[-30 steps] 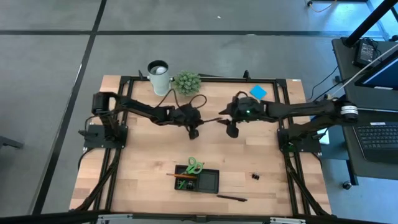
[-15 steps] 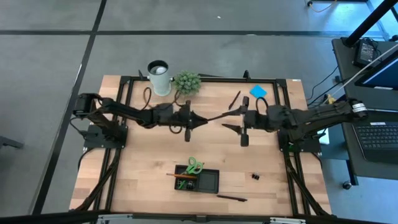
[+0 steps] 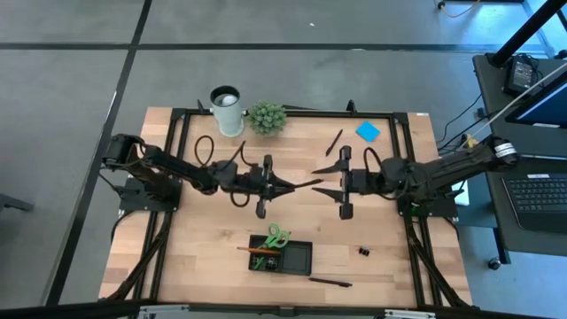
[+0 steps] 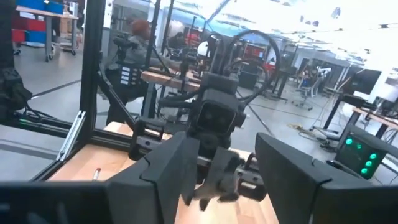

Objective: Pick and place office supplies into organizer
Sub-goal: Put the middle black pen into the black desk organizer

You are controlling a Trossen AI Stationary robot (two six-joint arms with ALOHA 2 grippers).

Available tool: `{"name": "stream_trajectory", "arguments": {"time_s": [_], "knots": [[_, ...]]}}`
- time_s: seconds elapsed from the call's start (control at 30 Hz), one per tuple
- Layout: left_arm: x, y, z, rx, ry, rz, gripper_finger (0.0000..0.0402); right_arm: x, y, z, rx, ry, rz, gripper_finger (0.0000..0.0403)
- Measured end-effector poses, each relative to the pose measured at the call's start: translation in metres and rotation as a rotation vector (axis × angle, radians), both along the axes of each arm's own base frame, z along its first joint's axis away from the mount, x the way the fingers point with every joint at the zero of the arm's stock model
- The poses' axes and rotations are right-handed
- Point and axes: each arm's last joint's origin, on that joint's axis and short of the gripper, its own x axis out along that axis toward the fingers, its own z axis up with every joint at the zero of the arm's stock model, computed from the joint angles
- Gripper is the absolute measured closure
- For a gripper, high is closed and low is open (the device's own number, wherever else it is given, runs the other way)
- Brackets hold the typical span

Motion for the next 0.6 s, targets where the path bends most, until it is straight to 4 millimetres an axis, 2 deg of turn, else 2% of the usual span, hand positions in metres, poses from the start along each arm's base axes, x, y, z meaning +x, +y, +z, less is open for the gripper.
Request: {"name": "stream_trajectory", "arguments": {"time_s": [0.2,0.6], "knots": [[-0.0004,-0.0025,0.0014,0.017,-0.015,0.007,0.0372,0.0089,0.0081,-0.0068,0.023,-0.007,0.026,0.0222],[-0.0011,-0.0034,0.0053,0.040,-0.061,-0.017,0.0372,0.0089,0.0094,-0.0042,0.032,-0.037,0.029,0.0315]]}}
